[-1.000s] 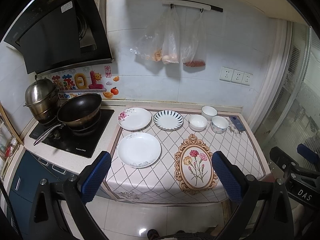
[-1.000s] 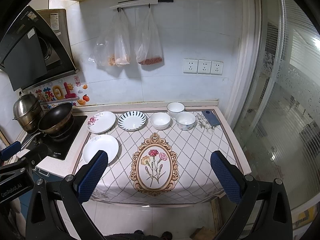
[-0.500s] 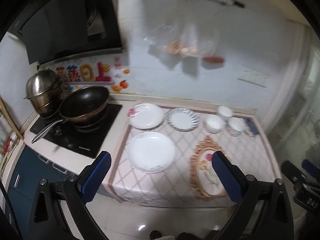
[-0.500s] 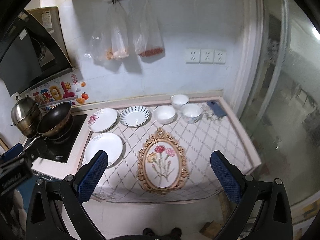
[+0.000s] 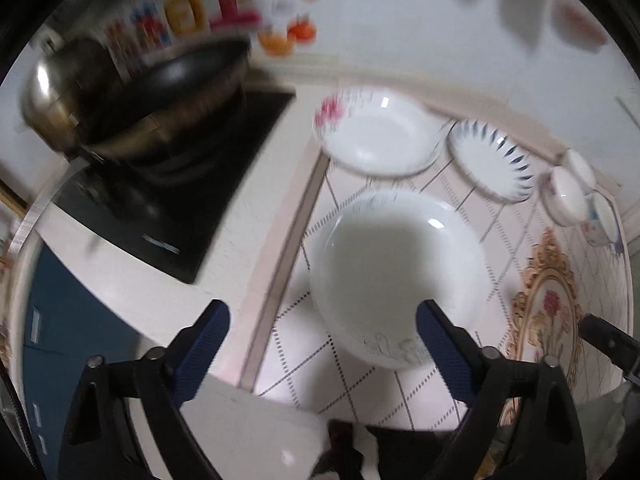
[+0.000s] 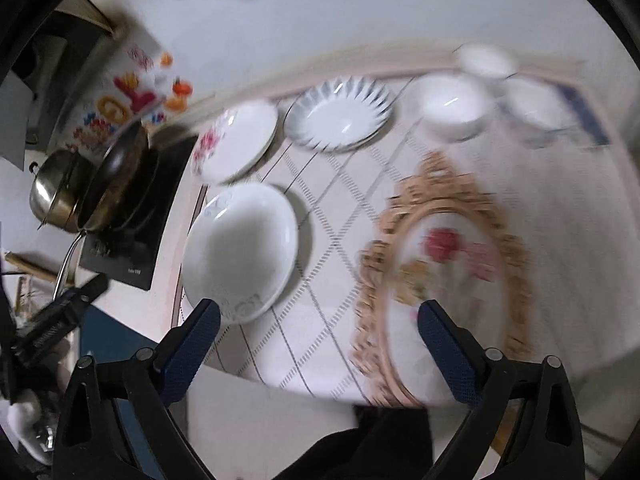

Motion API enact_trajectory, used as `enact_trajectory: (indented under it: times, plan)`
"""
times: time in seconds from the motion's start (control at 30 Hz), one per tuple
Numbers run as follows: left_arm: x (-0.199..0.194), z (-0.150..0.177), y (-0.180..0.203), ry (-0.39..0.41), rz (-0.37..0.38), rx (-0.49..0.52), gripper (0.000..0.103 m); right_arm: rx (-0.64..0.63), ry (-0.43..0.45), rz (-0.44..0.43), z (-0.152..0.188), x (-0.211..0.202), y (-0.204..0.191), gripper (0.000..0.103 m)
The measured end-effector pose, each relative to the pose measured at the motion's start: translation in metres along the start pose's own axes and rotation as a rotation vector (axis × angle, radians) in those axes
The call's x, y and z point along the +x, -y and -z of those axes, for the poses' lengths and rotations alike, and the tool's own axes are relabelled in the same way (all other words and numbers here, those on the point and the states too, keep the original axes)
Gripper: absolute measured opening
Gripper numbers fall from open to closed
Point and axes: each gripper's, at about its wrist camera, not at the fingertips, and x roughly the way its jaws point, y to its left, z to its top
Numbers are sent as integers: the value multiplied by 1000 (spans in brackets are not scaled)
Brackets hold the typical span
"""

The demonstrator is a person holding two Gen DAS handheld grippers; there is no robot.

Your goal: Organize plates and bowls

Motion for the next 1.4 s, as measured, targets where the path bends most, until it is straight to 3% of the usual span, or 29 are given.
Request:
enact_trajectory:
  times: [0.17,0.23,0.3,0.43,0.47,0.5,0.67,0.9,1.1,1.4]
  plan:
    - [74,-15,-9,-146,43,-42,72,-3,-141,-84,-43,107,-3,73]
    - [95,-18,-11,-187,53,-51,69,8,-199,-104,-55,145,-2,68]
    - [111,-21,-11,-218,69,-52,59,21,-232,-141,-64,173,-3,60]
    - [129,-20,-11,-254,105,-58,33,21,-293,-191,-73,218,-6,27]
    - [129,-18,-11,-253,103,-64,33,13,-309,-205,-74,230,-9,16]
    - [126,-17,-11,-243,97,-70,33,6,-316,-212,-72,229,-13,13]
    - [119,-7,-4,-226,86,-76,31,-53,-303,-191,-71,232,-30,13]
    - [97,15,30,-199,115,-41,30,-72,-286,-179,-68,206,-4,13]
    - [67,30,78,-179,165,22,30,-61,-253,-157,-61,167,42,13]
    - [72,43,145,-210,223,133,30,5,-182,-80,-44,112,125,13]
